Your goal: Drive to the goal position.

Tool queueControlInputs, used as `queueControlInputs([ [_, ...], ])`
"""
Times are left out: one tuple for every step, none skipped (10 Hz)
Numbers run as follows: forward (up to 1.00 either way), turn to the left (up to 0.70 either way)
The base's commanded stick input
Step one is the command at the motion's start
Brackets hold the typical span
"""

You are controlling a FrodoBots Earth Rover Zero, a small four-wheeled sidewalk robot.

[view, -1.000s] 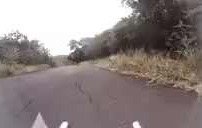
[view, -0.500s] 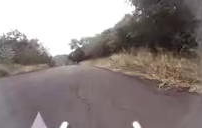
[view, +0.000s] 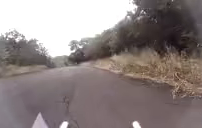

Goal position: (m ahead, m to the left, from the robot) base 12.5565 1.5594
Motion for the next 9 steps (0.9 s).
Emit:
queueControlInputs([
  [1.0,0.0],
  [1.0,0.0],
  [1.0,0.0],
  [1.0,0.0],
  [1.0,0.0],
  [1.0,0.0],
  [1.0,0.0],
  [1.0,0.0],
  [1.0,0.0],
])
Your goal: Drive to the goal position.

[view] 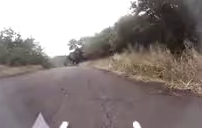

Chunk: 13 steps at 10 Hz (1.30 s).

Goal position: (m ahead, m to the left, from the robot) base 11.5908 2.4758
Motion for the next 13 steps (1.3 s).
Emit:
queueControlInputs([
  [1.0,0.0],
  [1.0,0.0],
  [1.0,0.0],
  [1.0,0.0],
  [1.0,0.0],
  [1.0,0.0],
  [1.0,0.0],
  [1.0,0.0],
  [1.0,0.0],
  [1.0,0.0],
  [1.0,0.0],
  [1.0,0.0],
  [1.0,0.0],
])
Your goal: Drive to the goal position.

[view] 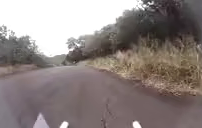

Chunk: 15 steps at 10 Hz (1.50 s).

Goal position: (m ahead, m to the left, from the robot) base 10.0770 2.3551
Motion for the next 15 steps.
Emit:
queueControlInputs([
  [1.0,0.0],
  [1.0,0.0],
  [1.0,0.0],
  [1.0,0.0],
  [1.0,0.0],
  [1.0,0.0],
  [1.0,0.0],
  [1.0,0.0],
  [1.0,0.0],
  [1.0,0.0],
  [1.0,0.0],
  [1.0,0.04],
  [1.0,0.11],
  [1.0,0.19],
  [1.0,0.27],
])
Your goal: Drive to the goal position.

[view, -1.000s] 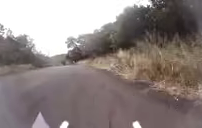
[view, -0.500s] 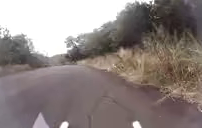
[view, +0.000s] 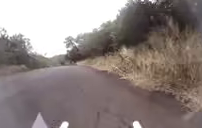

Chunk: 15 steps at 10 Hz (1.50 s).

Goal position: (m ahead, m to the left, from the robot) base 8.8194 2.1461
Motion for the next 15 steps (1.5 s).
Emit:
queueControlInputs([
  [1.0,0.34],
  [1.0,0.4],
  [1.0,0.4],
  [1.0,0.4],
  [1.0,0.4],
  [1.0,0.4],
  [1.0,0.4],
  [1.0,0.0],
  [1.0,0.0],
  [1.0,0.0],
  [1.0,0.0],
  [1.0,0.0],
  [1.0,0.0],
  [1.0,0.0],
  [1.0,0.0],
])
